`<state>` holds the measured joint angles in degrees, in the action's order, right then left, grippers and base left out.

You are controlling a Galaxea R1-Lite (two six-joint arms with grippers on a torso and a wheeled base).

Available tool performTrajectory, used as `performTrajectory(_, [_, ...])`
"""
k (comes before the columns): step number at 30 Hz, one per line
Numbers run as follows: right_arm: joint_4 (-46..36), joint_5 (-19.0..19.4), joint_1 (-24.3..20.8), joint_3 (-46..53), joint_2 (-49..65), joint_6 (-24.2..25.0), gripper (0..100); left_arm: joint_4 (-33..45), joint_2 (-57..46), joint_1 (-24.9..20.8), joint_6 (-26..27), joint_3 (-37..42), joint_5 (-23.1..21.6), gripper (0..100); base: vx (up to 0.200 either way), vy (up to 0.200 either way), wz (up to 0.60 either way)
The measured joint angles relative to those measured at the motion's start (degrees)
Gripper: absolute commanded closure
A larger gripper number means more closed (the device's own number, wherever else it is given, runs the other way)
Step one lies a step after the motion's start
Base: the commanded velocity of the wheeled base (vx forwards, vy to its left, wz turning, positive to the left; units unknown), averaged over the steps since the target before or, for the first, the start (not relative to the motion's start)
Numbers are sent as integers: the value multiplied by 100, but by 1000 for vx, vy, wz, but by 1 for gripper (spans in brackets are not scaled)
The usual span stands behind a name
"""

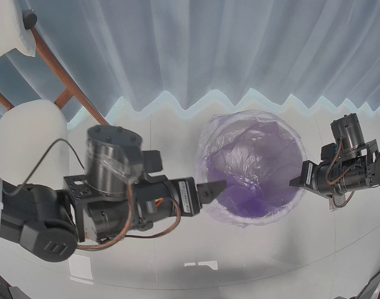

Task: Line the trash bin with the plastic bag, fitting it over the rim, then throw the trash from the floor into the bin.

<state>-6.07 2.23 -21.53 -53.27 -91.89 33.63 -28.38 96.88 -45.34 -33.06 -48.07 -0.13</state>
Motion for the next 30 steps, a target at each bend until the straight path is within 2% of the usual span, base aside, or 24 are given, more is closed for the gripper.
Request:
performTrajectory(6, [13, -34, -121, 2, -88, -88, 100, 260, 469, -304, 129, -146, 325, 0, 0, 0, 0])
performTrajectory(13, [11, -43, -208, 18, -77, -95, 100, 496, 900, -276, 161, -597, 772, 0, 0, 0, 0])
performTrajectory(19, [9, -65, -317, 35, -2, -134, 100, 679, 1089, -258, 158, -840, 897, 0, 0, 0, 0])
performTrajectory(20, [11, -82, -344, 39, 9, -145, 100, 681, 1123, -254, 156, -874, 933, 100, 0, 0, 0])
performTrajectory(30, [-9, -334, -724, 145, 138, -249, 100, 941, 1365, -199, 112, -1095, 1307, 100, 0, 0, 0])
